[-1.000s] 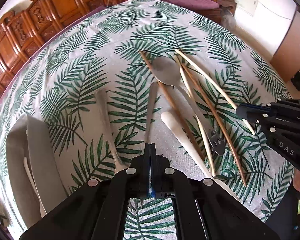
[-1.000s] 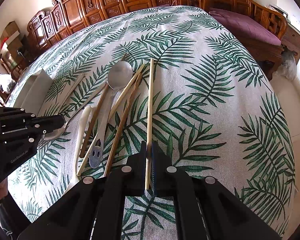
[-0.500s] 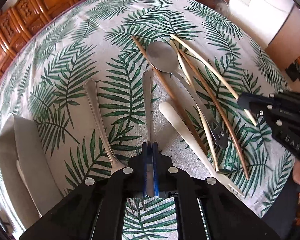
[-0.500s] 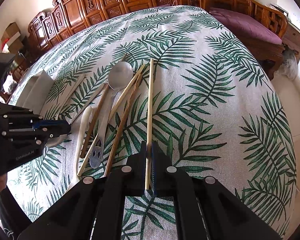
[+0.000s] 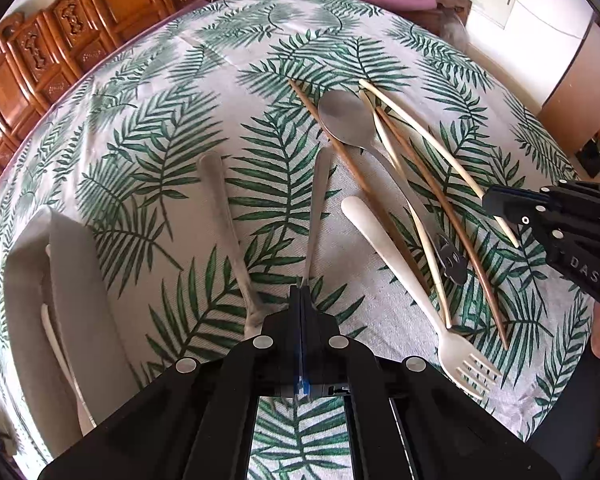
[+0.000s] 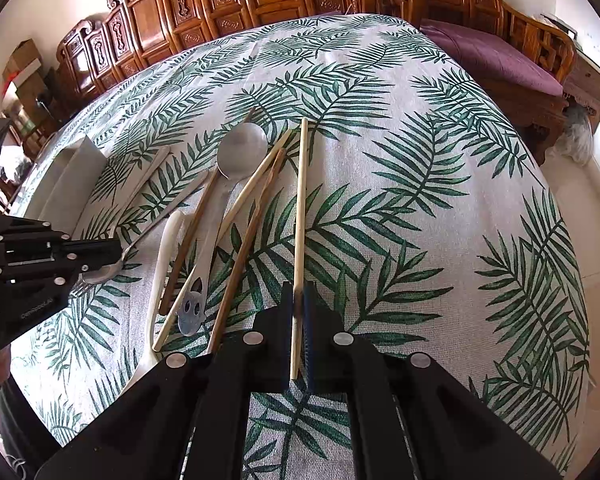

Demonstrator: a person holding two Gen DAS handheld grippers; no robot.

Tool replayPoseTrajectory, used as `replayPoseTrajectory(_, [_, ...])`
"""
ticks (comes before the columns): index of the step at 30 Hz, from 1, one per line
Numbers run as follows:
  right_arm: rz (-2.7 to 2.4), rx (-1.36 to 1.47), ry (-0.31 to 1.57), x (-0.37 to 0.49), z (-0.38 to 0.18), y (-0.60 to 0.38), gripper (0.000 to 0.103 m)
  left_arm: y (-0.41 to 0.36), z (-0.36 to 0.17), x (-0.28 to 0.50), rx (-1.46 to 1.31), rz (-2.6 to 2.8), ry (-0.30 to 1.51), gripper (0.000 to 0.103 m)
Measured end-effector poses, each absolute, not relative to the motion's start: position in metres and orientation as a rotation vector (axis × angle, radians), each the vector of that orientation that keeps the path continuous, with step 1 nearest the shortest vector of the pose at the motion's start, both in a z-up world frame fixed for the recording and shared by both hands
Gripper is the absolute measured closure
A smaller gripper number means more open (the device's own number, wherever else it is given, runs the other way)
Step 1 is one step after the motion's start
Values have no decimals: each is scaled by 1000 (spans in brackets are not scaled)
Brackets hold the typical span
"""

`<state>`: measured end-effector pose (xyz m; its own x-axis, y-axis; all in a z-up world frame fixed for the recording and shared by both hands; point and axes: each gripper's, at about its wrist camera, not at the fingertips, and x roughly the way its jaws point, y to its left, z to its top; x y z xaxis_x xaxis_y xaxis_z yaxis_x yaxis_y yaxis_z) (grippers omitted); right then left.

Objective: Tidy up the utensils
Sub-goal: 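Grasp a metal spoon with the left tool while the right tool holds the chopstick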

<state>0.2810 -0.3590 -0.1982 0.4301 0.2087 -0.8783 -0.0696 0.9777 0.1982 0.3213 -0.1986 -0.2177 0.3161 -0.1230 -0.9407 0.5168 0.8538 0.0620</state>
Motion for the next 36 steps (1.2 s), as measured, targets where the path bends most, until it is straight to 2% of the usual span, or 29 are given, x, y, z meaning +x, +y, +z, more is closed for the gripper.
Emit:
replayPoseTrajectory(5, [173,134,1112,282,-198,-359,98,-192,-205,309,404,-448,1136,102])
replayPoseTrajectory(9, [175,133,1110,281,-198,-358,98,-194,-201,293,431,-483,1098,63])
replayPoseTrajectory(10, [175,133,1110,281,-198,-358,98,-195,-201,290,438,-489,1089,62])
replayPoseTrajectory(20, [176,134,1109,280,-198,-358,98,-205,-223,288,559,-458,1098,61])
replayPoseTrajectory(23, [175,134,1109,280,-198,-358,98,-205,-224,285,583,-453,1081,67])
replayPoseTrajectory(25, [175,135,1109,280,-198,-358,98,-205,-225,286,598,-441,1075,77])
replayPoseTrajectory(36, [176,135,1108,280,-199,-358,98,-210,-219,281,620,-456,1019,78])
